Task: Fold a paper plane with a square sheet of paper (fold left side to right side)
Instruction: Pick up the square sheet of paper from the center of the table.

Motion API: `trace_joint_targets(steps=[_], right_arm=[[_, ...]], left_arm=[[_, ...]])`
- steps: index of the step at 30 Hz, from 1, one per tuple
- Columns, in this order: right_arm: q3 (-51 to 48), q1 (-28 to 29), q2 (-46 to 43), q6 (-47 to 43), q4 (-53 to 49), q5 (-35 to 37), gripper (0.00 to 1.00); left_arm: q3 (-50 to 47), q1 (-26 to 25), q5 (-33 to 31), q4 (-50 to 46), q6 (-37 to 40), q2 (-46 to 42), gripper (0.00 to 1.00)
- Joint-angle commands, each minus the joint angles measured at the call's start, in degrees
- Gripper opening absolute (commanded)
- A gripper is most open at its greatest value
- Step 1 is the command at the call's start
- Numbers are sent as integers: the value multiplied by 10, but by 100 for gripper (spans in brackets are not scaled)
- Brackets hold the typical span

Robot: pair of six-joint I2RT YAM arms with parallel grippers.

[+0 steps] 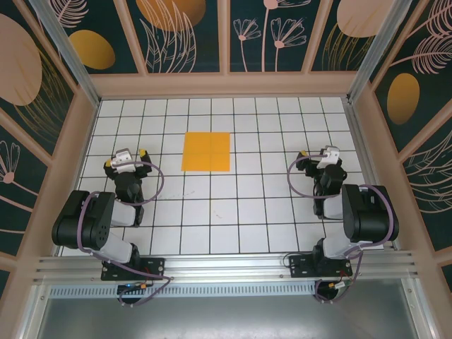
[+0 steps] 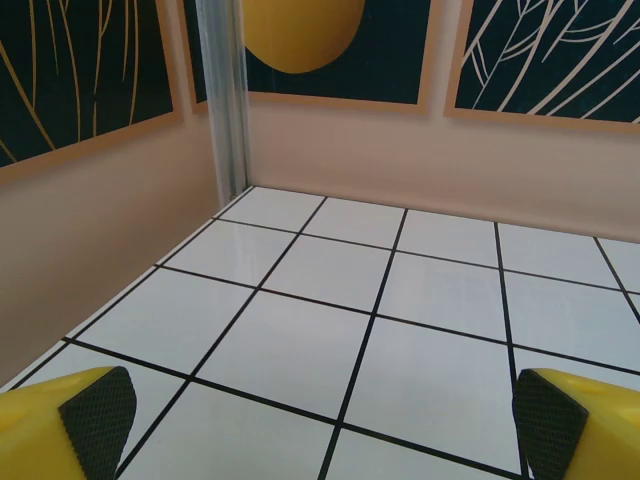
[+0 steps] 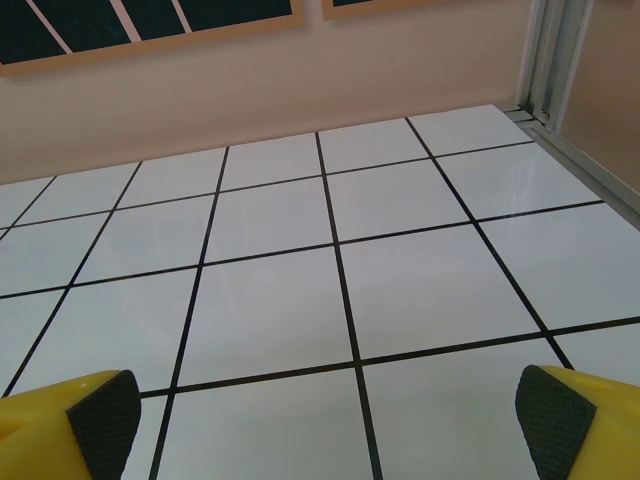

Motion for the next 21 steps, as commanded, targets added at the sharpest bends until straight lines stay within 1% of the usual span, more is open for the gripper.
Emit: trace_joint_targets(steps=[1, 11, 17, 19, 20, 21], right_arm=[[-1, 3, 2, -7, 28, -4, 99], [-2, -8, 1, 0, 28, -25, 99], [-1, -9, -1, 2, 28, -18, 99], [11, -9, -16, 11, -6, 2, 99], [30, -9, -34, 15, -52, 11, 99], [56, -12, -54, 15, -123, 9, 99]], left_arm=[[4, 3, 3, 1, -9, -2, 98], [4, 3, 3, 0, -11, -2, 98], [3, 3, 2, 2, -10, -3, 99], [7, 3, -14, -16, -17, -16, 99], [8, 3, 0, -20, -11, -20, 99], [9, 3, 10, -24, -6, -24, 98]])
